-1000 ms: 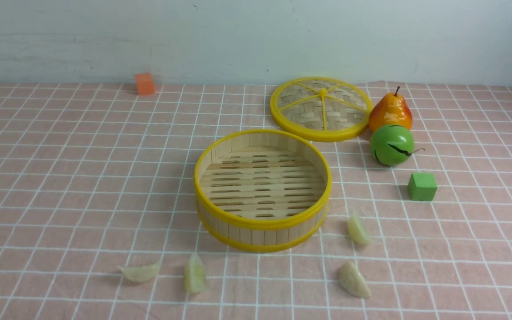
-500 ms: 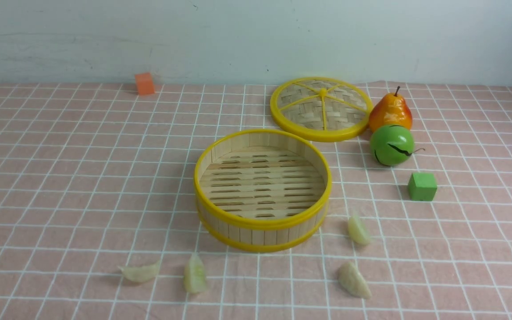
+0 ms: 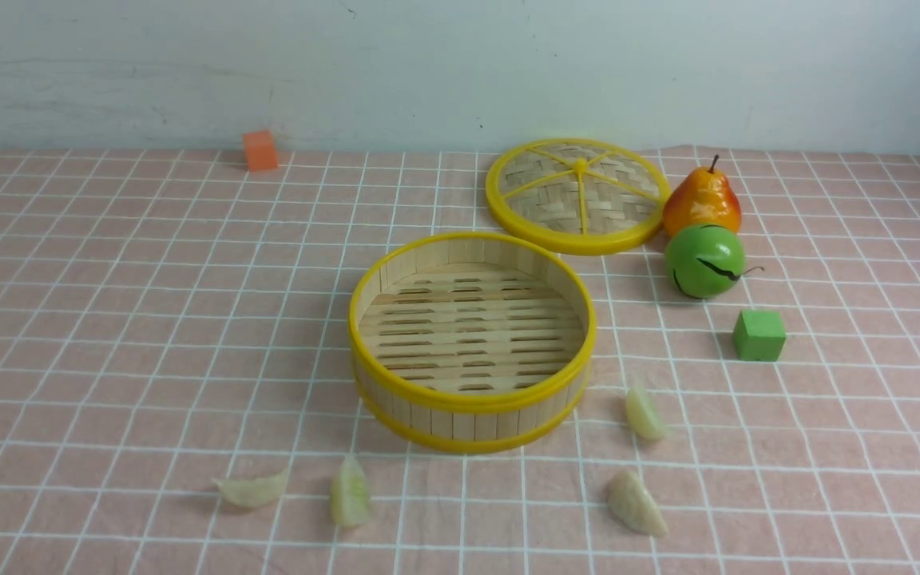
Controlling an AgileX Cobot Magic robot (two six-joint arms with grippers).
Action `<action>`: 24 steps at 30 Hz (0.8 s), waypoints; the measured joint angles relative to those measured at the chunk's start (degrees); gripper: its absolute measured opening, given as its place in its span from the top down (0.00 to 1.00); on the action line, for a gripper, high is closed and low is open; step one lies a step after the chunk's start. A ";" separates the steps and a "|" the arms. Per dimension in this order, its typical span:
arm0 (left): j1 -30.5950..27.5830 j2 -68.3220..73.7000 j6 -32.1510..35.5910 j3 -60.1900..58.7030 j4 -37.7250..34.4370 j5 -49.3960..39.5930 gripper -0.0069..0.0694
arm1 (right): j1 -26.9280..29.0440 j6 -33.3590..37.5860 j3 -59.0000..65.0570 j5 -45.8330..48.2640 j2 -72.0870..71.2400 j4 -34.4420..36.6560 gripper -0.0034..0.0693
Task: Put the dumplings into the steamer on the table with the pink tablecloth.
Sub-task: 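Reach for and grasp a dumpling on the table with the left gripper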
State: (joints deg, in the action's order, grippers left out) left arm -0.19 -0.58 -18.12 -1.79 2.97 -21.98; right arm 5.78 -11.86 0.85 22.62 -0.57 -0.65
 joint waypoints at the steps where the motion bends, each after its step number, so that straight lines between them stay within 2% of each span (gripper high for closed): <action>1: 0.00 0.00 0.00 0.00 0.00 0.00 0.60 | 0.00 0.00 0.00 0.00 0.00 0.00 0.62; 24: 0.00 0.00 -0.26 0.00 0.38 0.77 0.60 | 0.00 0.00 0.00 0.00 0.00 0.00 0.62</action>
State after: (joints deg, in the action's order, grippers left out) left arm -0.19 -0.58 -18.38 -1.79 3.35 -21.22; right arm 5.78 -11.86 0.85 22.62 -0.57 -0.65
